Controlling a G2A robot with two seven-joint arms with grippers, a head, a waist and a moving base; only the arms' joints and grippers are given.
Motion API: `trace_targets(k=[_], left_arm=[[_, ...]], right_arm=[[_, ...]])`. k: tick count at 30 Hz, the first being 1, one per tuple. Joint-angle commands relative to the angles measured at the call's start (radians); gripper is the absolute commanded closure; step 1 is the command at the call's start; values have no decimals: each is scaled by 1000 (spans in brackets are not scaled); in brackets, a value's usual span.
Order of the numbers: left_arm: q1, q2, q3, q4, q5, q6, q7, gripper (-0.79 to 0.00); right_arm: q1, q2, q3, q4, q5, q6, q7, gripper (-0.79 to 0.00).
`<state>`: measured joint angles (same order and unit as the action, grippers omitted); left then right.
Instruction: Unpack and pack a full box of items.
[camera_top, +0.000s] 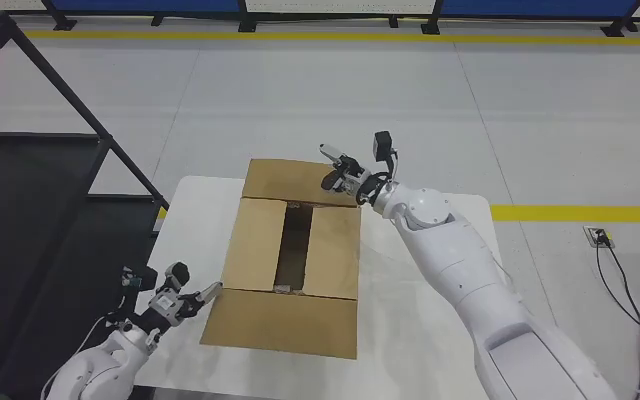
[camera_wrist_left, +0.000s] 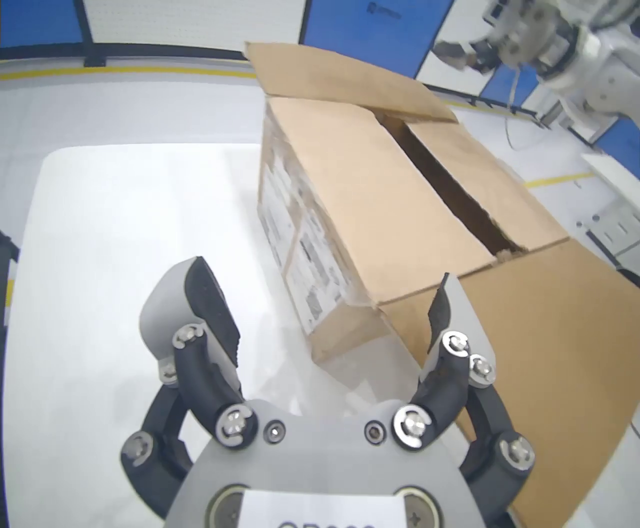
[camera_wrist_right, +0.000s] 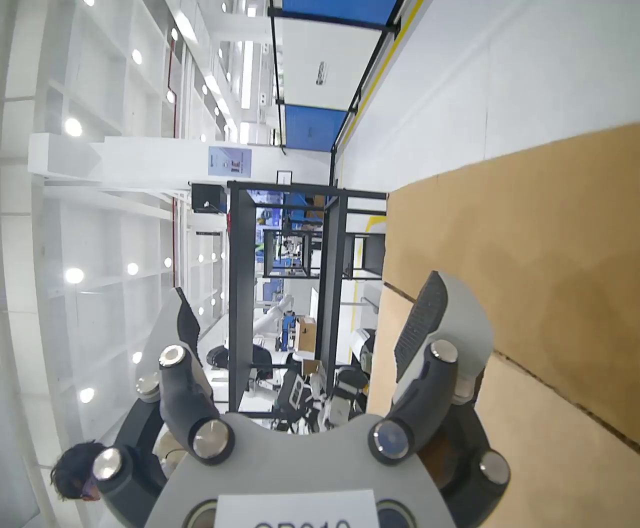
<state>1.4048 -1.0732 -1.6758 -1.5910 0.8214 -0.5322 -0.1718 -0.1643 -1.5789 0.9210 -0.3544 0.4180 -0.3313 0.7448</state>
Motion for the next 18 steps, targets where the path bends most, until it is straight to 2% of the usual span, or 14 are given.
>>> trace_targets(k=[1, 6, 9, 13, 18], left_arm=[[-17, -4, 10, -1, -14, 94, -16, -785], [-62, -16, 78, 5, 57, 282, -17, -785], [-91, -24, 130, 34, 116, 348, -4, -785], [-112, -29, 162, 63, 130, 349, -5, -785], [-104, -29, 171, 63, 149, 318, 2, -785]], right_arm=[[5, 2, -12, -2, -46, 31, -4, -785], [5, 2, -12, -2, -46, 31, -4, -785], [5, 2, -12, -2, -46, 31, -4, -785], [-34, 10, -13, -58, -63, 47, 72, -785], [-55, 13, -44, -123, -132, 116, 170, -785]])
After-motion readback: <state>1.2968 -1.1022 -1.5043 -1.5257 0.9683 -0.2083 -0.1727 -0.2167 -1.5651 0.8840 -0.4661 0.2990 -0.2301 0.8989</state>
